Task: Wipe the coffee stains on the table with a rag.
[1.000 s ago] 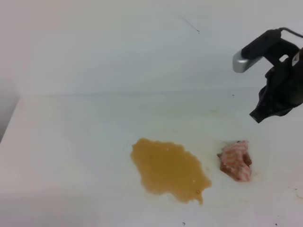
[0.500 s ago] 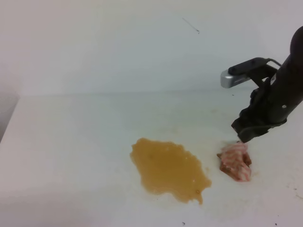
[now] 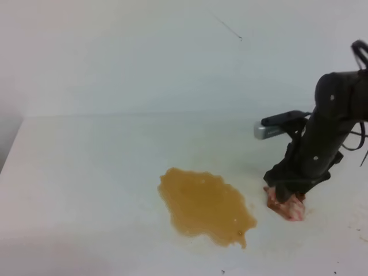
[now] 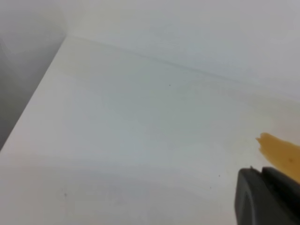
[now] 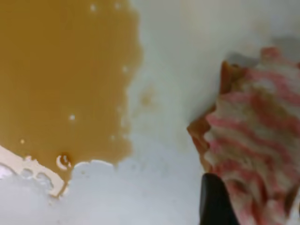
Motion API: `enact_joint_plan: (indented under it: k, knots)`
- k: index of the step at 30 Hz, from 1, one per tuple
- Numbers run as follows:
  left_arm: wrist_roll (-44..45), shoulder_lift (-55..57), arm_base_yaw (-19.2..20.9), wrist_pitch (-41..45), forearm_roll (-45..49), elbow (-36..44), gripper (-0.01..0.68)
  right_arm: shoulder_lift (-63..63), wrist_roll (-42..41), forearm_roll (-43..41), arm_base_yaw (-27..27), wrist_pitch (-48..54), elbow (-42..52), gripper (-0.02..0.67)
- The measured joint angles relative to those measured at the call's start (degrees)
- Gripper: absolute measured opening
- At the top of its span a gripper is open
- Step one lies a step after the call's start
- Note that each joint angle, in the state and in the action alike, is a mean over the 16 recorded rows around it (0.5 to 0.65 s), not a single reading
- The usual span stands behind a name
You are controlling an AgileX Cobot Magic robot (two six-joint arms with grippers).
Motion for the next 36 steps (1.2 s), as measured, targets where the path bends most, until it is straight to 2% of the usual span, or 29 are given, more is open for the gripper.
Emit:
enact_joint_plan:
  k: [4, 11, 15, 19, 29, 36]
  knots:
    - [0.0, 0.0, 0.0, 0.0, 0.0, 0.0, 0.0, 2.26, 0.67, -0.54, 0.43, -0.4, 0.0, 0.318]
    - [0.0, 0.0, 0.0, 0.0, 0.0, 0.0, 0.0, 4.38, -1.82, 0.65, 0.85, 0.42, -0.41, 0.161]
    - [0.0, 0.0, 0.0, 0.0, 0.0, 0.0, 0.0, 4.8, -5.78, 4.52, 0.88, 2.45, -1.68, 0.072]
    - [0.0, 0.0, 0.0, 0.0, 0.0, 0.0, 0.0, 4.89, -11.33, 12.36, 0.94, 5.28, -3.76, 0.007]
    - [0.0, 0.0, 0.0, 0.0, 0.0, 0.0, 0.0, 5.01, -22.48, 35.6, 4.46, 9.88, -8.8, -0.002]
    - [0.0, 0.0, 0.0, 0.0, 0.0, 0.0, 0.0, 6.71, -24.89, 41.77, 10.48, 8.24, -9.56, -0.002]
